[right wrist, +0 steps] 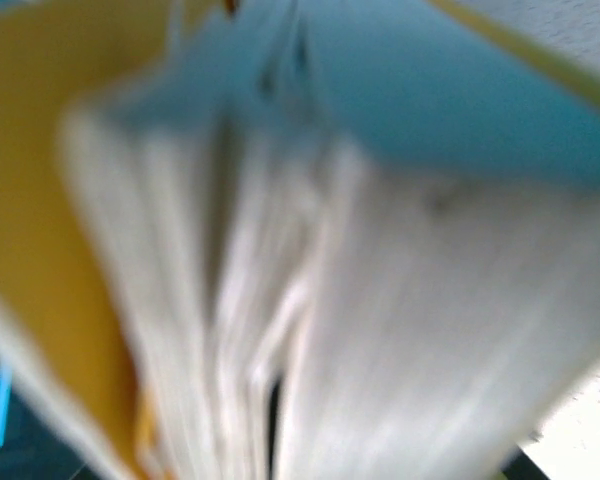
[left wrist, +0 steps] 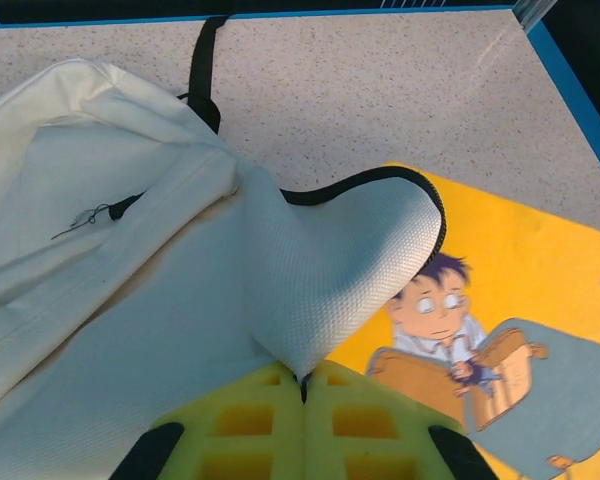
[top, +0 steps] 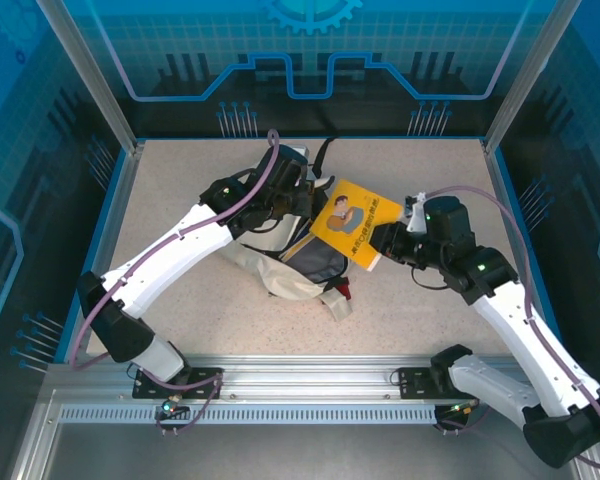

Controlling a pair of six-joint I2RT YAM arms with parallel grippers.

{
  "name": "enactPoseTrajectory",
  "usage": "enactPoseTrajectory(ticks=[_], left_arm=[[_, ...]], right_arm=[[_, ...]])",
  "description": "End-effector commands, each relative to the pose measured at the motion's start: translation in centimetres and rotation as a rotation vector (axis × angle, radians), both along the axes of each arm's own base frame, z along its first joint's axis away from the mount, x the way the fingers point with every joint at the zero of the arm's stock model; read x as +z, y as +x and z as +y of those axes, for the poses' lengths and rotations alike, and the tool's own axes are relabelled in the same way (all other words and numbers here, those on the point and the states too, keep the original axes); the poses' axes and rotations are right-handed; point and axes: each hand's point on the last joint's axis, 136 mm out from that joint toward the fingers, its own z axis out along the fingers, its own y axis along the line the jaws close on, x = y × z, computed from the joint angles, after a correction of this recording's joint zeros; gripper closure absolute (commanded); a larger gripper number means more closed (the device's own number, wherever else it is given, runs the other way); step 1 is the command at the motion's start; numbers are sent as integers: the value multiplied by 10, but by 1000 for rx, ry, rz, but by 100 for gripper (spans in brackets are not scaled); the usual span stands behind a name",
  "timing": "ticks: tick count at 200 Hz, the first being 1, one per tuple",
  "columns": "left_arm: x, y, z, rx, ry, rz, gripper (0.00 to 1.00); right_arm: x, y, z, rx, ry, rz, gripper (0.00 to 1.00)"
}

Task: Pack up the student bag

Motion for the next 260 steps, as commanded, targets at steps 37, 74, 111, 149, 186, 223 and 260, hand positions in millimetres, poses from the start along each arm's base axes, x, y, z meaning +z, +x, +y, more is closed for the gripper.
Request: enactPoseTrajectory(ticks=[37,74,111,149,186,223,260], left_arm=[[22,-2,-13,-55,-93,-37,100],[19,-5,-13,-54,-100,-12,100],[14,-8,-11,-59,-94,17,100],[9,-7,-14,-68,-99,32,100],[10,-7,-16,-71,-111,34,100],[10,-8,-14,-66,-113,41,100],[10,-10,-10,-55,-121,48,100]], right_arm=[[7,30,55,65,233,-37,88],[-10,50,81,62,293,18,89],[-43,53,87,-7,259,91,89],[-65,50,86,-55,250,140,88],[-67,69,104,-69,255,113,88],[-91,102,118,-151,199,121,88],[-120,127,145,-148,185,177,81]])
